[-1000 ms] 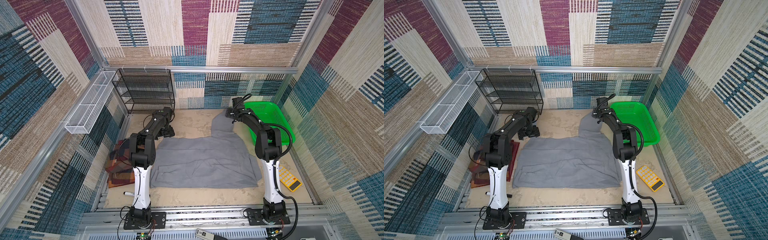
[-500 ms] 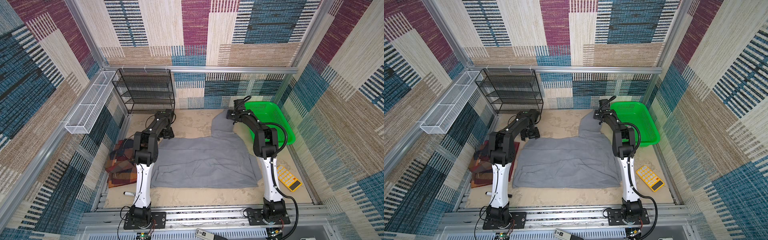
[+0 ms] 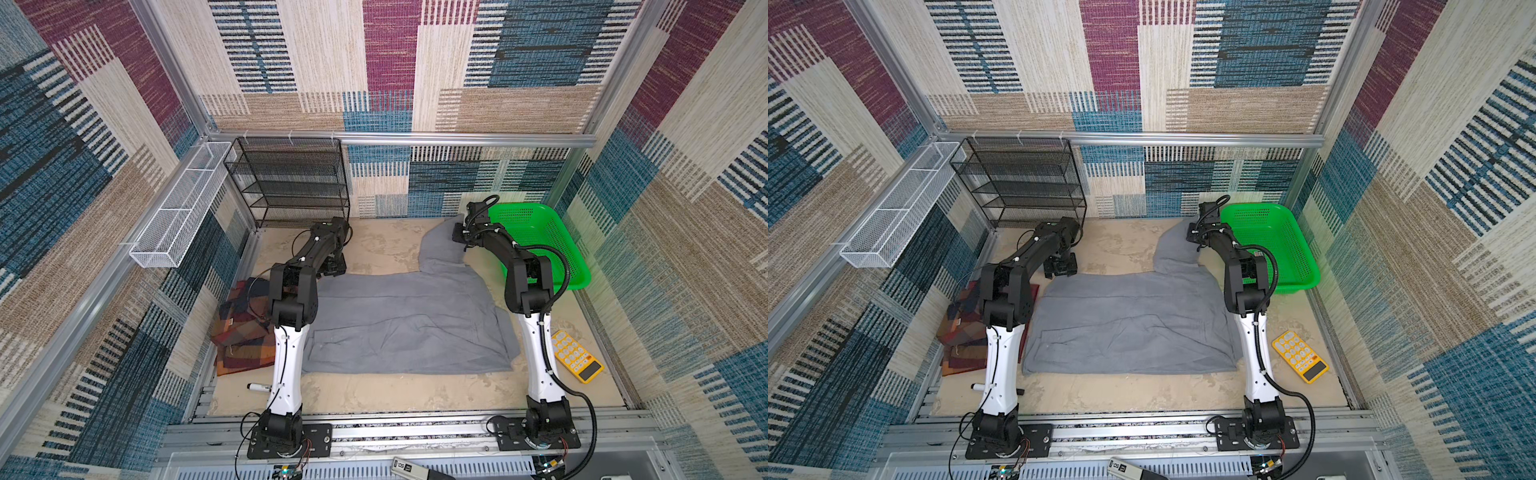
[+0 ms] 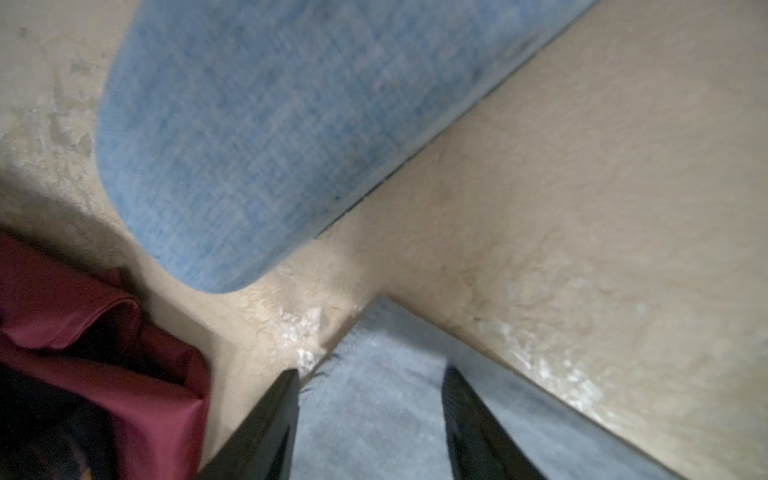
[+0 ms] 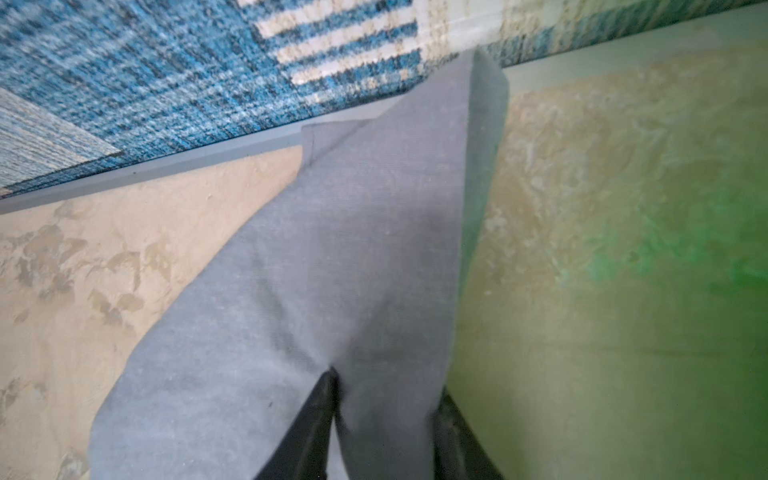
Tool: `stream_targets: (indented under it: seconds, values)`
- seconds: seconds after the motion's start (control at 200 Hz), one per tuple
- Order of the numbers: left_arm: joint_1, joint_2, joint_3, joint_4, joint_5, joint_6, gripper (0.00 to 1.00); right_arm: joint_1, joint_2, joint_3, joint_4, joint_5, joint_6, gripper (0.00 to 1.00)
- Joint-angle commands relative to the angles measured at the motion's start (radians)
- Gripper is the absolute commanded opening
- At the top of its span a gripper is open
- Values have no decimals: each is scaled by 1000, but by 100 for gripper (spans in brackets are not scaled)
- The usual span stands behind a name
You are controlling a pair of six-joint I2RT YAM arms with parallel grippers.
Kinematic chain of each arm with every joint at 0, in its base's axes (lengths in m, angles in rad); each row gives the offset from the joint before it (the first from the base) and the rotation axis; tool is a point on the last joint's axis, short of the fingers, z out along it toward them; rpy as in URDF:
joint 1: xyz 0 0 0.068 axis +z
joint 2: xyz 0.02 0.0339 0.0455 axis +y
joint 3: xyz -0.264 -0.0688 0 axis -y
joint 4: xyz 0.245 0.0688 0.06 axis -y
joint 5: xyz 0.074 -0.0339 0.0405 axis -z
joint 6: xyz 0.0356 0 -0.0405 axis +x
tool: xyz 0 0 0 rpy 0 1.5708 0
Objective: Fold and stack the long sleeve shirts
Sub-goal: 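Lift the far edge of the grey shirt with both grippers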
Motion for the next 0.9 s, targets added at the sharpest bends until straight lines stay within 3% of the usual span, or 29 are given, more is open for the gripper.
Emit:
stream_targets:
  seconds: [0.0,0.19,0.28,0.391,0.471,0.566,0.681,0.896]
  values:
    - [1,25,0,-22,-3,18,53,-1,7,1,48,-44,-5,24]
    - [1,25,-27,-7,-9,17,44,-1,-7,-30,71,-60,-12,11]
    - [1,24,-41,4,-8,20,35,-1,-21,-52,84,-71,-13,4]
    - [1,22,-52,12,-4,21,26,-2,-43,-81,101,-78,-12,1]
    - [1,11,-58,22,9,21,26,-2,-60,-101,111,-75,-9,0]
    - [-1,-31,-76,41,56,21,42,-2,-81,-117,115,-68,-12,0]
    - [-5,-145,-168,119,86,13,72,-1,-116,-146,113,-12,-4,0]
    - [-2,-191,-200,135,65,26,78,-1,-283,-338,255,12,27,0]
